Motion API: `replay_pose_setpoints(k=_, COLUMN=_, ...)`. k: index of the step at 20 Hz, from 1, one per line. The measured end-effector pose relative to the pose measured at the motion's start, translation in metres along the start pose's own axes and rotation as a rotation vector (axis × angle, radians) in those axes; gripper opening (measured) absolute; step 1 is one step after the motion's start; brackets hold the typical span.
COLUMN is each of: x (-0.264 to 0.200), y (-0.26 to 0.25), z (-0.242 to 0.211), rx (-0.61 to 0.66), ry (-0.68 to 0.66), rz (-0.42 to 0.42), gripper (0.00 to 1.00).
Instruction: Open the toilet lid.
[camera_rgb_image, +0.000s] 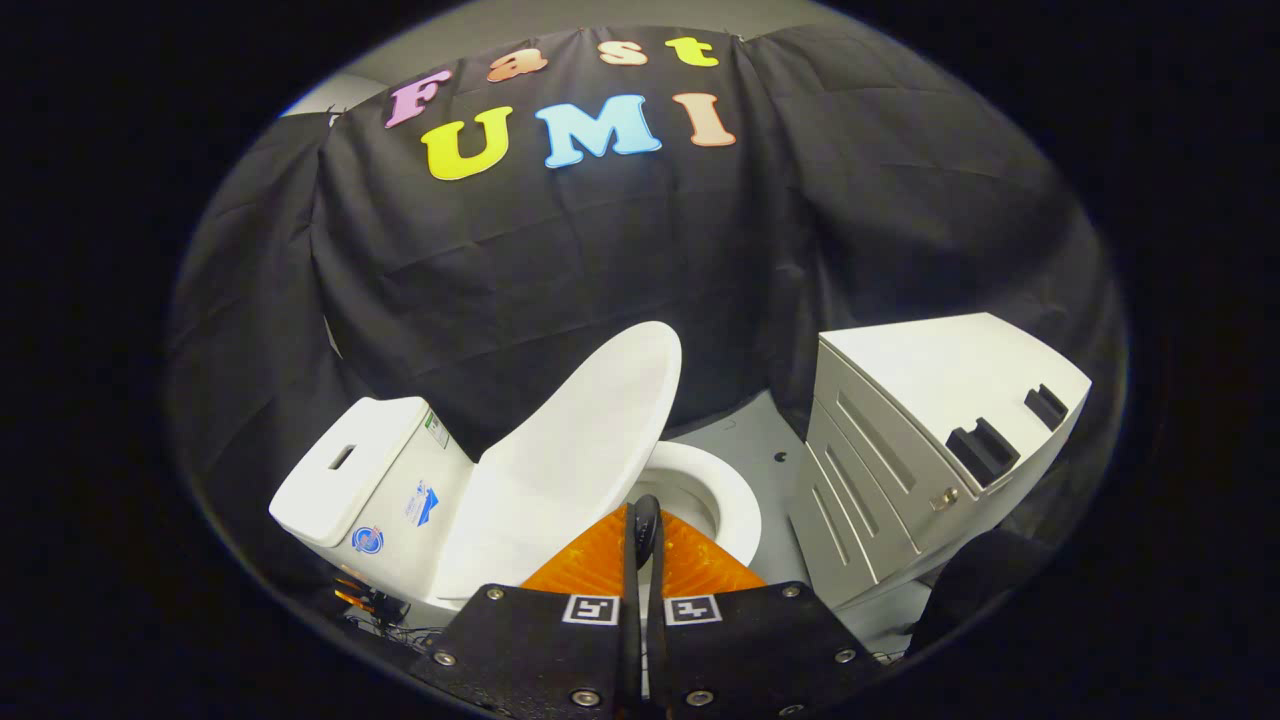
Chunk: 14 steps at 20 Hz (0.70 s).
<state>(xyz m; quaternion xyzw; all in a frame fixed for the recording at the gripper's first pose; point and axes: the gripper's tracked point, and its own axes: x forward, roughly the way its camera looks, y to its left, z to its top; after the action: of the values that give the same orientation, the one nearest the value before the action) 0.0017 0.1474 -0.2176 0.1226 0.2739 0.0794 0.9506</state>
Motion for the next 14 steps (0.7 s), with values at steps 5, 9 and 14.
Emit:
replay_pose_setpoints(k=5, x=-0.011, y=0.024, z=0.017, rx=-0.066, ry=-0.024, rz=0.004, gripper=0.02)
replay_pose_setpoints(k=9, x=-0.017, y=0.041, z=0.029, rx=-0.134, ry=-0.029, rz=-0.003, gripper=0.02)
replay_pose_setpoints(k=14, x=-0.029, y=0.07, z=0.046, rx=-0.204, ry=-0.064, rz=0.011, gripper=0.02)
